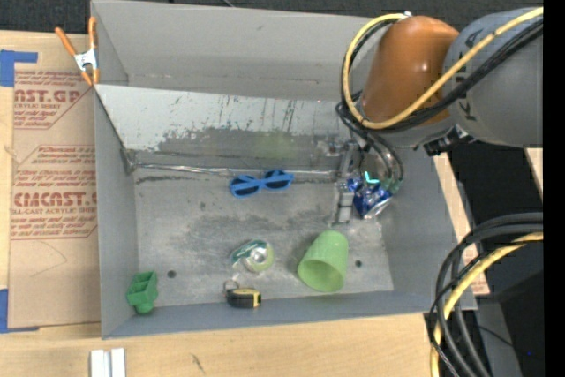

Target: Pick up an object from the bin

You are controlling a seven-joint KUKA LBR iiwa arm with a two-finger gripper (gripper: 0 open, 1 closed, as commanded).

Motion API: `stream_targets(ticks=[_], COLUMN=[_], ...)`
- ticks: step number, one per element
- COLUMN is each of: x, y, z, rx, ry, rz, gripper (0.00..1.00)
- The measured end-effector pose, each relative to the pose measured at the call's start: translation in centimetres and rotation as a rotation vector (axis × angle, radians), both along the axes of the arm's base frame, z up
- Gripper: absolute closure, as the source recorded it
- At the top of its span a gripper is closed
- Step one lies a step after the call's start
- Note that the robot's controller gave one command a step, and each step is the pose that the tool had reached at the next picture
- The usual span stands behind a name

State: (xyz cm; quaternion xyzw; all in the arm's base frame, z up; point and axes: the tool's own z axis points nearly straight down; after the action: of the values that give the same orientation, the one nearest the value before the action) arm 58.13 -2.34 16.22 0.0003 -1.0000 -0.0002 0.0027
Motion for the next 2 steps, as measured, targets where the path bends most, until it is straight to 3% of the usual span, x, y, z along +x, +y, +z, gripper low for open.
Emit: stream_targets(ticks=[1, 2], x=[-7.1, -8.8], y=[2.2, -2.0], z=[-5.8, -9.3], rx=[0.0, -0.001], ry=[0.004, -0.006], rz=[-0.072, 0.165], gripper=[0.0, 0.0])
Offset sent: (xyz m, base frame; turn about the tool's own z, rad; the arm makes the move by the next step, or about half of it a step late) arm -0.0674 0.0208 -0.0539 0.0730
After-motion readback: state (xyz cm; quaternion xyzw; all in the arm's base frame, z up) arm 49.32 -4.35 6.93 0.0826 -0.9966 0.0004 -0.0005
